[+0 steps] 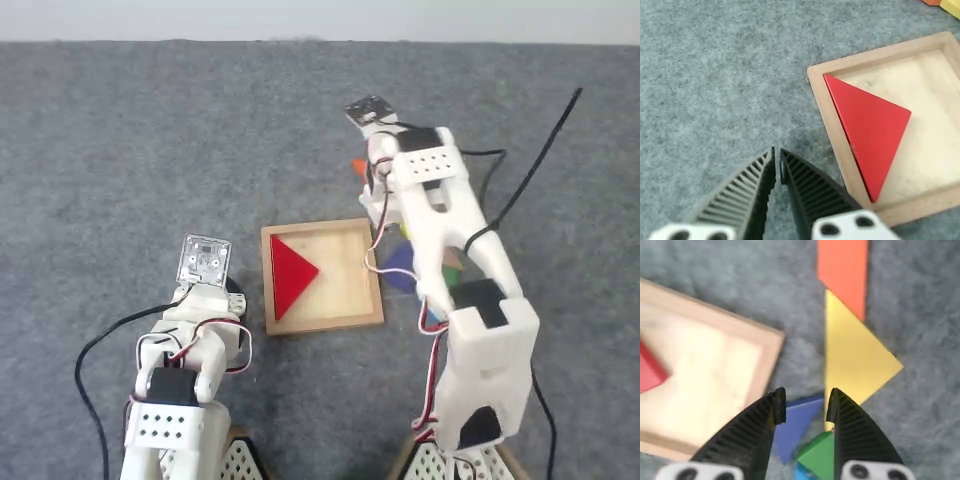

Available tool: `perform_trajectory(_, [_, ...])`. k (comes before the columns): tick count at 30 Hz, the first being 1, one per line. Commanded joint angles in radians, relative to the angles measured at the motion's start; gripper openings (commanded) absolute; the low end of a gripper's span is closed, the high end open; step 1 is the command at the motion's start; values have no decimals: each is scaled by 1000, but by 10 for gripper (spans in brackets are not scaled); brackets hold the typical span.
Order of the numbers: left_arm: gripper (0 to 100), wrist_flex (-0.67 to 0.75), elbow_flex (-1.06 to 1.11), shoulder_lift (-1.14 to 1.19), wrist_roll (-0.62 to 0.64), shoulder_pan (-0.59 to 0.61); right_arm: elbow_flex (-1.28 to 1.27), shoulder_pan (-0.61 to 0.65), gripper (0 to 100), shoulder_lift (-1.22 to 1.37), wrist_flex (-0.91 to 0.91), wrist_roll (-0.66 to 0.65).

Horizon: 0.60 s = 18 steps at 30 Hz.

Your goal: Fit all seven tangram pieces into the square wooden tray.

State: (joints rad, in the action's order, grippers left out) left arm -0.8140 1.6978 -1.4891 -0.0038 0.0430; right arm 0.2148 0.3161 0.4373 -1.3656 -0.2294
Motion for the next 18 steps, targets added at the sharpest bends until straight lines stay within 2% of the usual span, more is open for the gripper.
perform_trajectory(1, [14,-2,-8,-12,5,5,25,-4,144,-93,-12,2])
perform_trajectory(6, [14,-2,-8,-12,5,5,20,-68,292,-53,19,-187])
perform_trajectory(10, [14,-2,-8,-12,5,5,35,-79,296,27,62,-247])
perform_trajectory(18, [14,-2,-8,-12,5,5,35,-130,296,150,222,-256])
